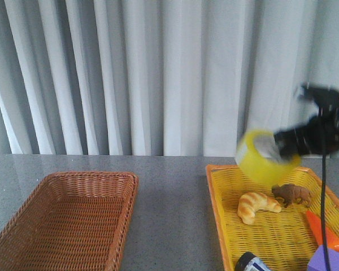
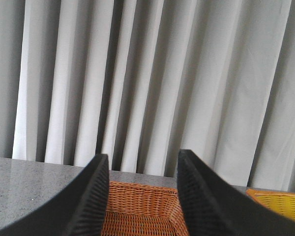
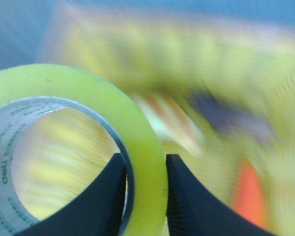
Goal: Transfer tape with both arms
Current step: 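Lift the tape roll with the right gripper and set it on the table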
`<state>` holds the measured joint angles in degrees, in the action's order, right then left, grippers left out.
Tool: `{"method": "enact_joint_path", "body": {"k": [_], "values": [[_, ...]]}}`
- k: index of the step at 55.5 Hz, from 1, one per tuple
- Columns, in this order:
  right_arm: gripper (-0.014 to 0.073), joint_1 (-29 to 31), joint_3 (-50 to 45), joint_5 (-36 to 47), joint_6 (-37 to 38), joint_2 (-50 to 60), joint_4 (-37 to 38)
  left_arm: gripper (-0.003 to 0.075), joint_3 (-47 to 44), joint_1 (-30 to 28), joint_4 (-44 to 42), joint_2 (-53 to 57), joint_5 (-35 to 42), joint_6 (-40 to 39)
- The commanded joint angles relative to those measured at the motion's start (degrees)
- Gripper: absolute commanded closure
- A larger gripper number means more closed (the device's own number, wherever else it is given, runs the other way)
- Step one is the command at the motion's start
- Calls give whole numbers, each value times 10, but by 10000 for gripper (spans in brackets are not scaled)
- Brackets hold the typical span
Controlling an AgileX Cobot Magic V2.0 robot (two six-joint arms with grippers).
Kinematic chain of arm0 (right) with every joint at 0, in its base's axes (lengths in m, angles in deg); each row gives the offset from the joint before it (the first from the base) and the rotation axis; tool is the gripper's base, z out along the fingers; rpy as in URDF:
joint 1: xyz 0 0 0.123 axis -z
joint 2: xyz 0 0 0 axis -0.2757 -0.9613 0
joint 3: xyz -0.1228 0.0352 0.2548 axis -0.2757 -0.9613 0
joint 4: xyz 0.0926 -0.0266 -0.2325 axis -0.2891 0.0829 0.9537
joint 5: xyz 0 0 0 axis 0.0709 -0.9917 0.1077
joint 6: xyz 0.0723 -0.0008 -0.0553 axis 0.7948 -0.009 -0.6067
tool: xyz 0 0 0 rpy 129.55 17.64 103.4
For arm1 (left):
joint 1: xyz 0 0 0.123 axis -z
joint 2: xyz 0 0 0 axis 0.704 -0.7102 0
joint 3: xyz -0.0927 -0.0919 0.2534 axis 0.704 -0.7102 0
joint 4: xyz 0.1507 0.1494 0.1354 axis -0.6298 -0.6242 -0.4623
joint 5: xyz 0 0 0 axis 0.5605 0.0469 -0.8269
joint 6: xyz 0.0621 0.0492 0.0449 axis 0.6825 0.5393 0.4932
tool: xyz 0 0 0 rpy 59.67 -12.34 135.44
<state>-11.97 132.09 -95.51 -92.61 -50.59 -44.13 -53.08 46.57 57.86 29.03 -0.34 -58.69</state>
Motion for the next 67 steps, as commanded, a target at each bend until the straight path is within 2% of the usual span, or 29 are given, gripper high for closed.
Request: {"method": "enact_joint_path", "body": {"k": [1, 6, 10, 18, 26, 37, 51, 59, 67], "values": [[601, -17, 69, -2, -81, 40, -164, 391, 19, 0, 2, -6, 35, -3], [599, -53, 79, -2, -155, 40, -228, 391, 19, 0, 2, -6, 35, -3], [597, -91, 79, -1, -175, 34, -225, 391, 19, 0, 2, -6, 35, -3], [596, -160, 79, -11, -172, -3, -153, 391, 19, 0, 2, -6, 35, -3], [594, -204, 79, -41, -162, -52, -89, 391, 19, 0, 2, -6, 35, -3], [586, -223, 79, -69, -118, -108, -16, 391, 19, 0, 2, -6, 35, -3], [566, -232, 79, -81, -118, -148, -6, 391, 19, 0, 2, -6, 35, -3], [519, -233, 79, -80, -116, -156, 2, 391, 19, 0, 2, -6, 35, -3], [437, -233, 79, -82, -116, -157, 7, 391, 19, 0, 2, -6, 35, -3]]}}
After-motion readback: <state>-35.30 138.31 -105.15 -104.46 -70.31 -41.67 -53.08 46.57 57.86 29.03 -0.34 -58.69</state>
